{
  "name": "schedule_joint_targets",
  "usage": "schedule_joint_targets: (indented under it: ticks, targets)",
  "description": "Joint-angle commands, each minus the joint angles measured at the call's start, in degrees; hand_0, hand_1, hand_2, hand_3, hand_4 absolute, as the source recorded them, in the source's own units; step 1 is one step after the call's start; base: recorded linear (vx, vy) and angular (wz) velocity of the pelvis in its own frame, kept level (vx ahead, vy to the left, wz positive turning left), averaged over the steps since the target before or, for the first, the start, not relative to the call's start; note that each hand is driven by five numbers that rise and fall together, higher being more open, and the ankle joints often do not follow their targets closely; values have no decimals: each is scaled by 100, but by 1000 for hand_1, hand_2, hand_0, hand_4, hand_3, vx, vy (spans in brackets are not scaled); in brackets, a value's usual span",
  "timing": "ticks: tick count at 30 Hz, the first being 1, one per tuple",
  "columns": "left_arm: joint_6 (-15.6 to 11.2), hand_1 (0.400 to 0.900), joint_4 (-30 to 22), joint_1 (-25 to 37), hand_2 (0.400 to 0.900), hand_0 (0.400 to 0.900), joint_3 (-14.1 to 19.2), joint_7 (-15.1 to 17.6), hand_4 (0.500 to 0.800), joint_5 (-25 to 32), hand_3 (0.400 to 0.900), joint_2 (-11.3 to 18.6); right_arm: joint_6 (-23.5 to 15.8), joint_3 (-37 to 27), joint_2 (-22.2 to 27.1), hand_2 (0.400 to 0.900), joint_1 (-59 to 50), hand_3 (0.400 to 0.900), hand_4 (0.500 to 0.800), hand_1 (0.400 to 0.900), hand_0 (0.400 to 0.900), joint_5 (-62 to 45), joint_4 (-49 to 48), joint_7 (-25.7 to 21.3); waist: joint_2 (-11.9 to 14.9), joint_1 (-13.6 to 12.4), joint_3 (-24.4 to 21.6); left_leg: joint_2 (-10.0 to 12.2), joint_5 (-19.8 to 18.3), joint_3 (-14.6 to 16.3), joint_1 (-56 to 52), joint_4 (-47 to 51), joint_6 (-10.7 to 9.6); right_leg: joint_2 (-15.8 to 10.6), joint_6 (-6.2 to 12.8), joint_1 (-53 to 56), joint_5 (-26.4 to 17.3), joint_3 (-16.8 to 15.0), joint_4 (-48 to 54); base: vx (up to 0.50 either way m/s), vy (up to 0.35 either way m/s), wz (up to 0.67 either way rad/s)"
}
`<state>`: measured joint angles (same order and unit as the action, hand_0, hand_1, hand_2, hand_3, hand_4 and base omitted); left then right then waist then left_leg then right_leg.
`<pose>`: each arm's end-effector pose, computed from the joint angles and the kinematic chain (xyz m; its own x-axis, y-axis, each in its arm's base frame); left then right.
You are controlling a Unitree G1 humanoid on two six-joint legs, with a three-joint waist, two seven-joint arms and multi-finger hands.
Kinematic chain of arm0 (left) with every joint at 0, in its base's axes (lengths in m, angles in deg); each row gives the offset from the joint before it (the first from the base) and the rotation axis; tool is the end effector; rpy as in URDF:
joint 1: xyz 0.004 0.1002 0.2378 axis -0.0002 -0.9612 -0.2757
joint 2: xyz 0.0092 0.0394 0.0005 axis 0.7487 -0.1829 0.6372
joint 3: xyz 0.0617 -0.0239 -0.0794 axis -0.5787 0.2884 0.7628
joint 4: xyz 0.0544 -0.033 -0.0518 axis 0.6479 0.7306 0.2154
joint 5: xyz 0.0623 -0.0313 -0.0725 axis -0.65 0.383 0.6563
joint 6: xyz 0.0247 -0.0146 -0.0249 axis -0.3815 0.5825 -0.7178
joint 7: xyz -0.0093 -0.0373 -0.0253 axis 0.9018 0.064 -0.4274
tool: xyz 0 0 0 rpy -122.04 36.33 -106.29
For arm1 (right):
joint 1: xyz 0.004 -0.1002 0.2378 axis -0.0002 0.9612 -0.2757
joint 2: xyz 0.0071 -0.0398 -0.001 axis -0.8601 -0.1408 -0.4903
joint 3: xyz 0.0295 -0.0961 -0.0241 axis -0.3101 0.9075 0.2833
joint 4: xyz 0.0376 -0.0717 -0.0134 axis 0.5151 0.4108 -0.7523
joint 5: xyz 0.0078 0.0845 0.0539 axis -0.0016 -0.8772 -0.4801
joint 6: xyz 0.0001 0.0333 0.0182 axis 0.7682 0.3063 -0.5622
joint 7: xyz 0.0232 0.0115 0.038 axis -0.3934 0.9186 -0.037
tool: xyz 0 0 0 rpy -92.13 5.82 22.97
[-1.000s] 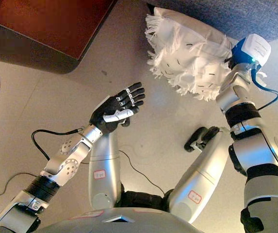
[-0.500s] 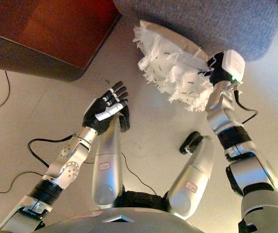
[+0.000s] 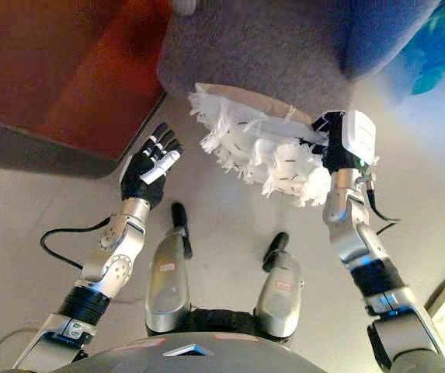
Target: Pick up the pillow and put it on the sofa.
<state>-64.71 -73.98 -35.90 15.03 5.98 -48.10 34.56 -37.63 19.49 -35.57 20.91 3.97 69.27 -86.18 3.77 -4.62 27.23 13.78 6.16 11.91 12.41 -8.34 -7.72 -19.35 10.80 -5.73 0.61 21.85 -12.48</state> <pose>0.2182 0.1777 0.0441 0.9991 -0.0154 -0.0395 0.0024 0.9509 -0.3096 0.2336 -0.2189 0.0815 0.9395 -0.2176 0.2644 0.3392 0.4863 -0.8052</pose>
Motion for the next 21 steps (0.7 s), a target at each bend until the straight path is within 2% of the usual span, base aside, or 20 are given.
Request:
schedule_joint_targets:
  ticks: [1,4,10,15,21]
  targets:
    - [-298,900,-239,-255,900,900,-6,-121,800,-385,900,-122,-1064,-735,487,400,-161,400,500,400,400,461,-997,-911,56,166,-1588,-11,-109,323,-1103,909,260,-95,168,118,-1392,-97,953,54,131,-18]
    - [-302,900,-33,-237,900,900,-32,-156,800,-372,900,-201,-1193,-998,562,400,-130,400,500,400,400,304,-1204,-805,93,250,-1872,-191,-189,471,-1446,1128,342,-131,251,262,-1644,-130,1070,64,127,-20]
    - [-239,900,97,-281,900,900,97,-323,800,-291,900,-168,-1459,-1569,906,400,-243,400,500,400,400,-445,-1540,-267,246,287,-2212,-322,-481,656,-1801,1169,428,-244,338,348,-1934,-100,1148,34,24,-9]
    - [-21,900,101,-457,900,900,226,-649,800,-274,900,-51,-1374,-1769,1183,400,-453,400,500,400,400,-948,-1399,103,393,152,-2368,-327,-562,607,-1896,1215,419,-239,330,453,-1941,26,1144,96,-63,9]
    - [101,900,-180,-804,900,900,348,-1069,800,-163,900,183,-1237,-1441,1409,400,-1029,400,500,400,400,-1110,-666,478,491,-105,-2449,-225,-494,581,-1927,1255,320,-130,240,750,-1724,336,1317,116,-72,13]
